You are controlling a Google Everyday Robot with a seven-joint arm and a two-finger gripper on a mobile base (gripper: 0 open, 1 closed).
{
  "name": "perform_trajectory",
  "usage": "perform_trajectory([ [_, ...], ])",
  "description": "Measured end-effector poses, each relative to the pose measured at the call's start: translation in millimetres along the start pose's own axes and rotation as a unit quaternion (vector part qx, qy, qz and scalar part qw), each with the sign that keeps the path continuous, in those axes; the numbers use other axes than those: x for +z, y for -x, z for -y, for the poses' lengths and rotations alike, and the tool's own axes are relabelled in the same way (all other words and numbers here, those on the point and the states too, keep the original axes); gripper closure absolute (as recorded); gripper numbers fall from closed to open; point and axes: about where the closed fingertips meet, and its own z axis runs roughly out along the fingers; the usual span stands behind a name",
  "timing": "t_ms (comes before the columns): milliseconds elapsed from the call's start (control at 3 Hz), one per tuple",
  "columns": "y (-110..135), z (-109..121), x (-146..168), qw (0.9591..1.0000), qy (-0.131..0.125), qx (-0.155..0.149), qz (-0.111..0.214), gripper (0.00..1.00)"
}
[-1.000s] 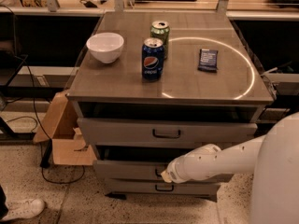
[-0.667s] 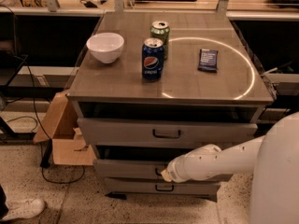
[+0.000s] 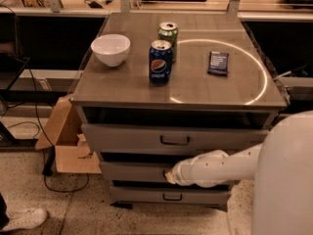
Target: Close middle drawer
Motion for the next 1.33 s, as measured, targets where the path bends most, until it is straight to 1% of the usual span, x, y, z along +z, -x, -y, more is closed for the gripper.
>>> perform_trajectory([
  [333, 7.6, -3.1, 5.9, 0.9999, 0.005, -0.004, 0.013, 1.00],
  [667, 7.6, -3.1, 5.9, 0.9999, 0.005, -0.004, 0.013, 1.00],
  [1000, -31.7, -4.9, -55.9, 0.9983, -0.020, 0.045, -0.031, 1.00],
  [1333, -86.5, -17.5, -123.1, 0.9895, -0.049, 0.109, -0.081, 1.00],
])
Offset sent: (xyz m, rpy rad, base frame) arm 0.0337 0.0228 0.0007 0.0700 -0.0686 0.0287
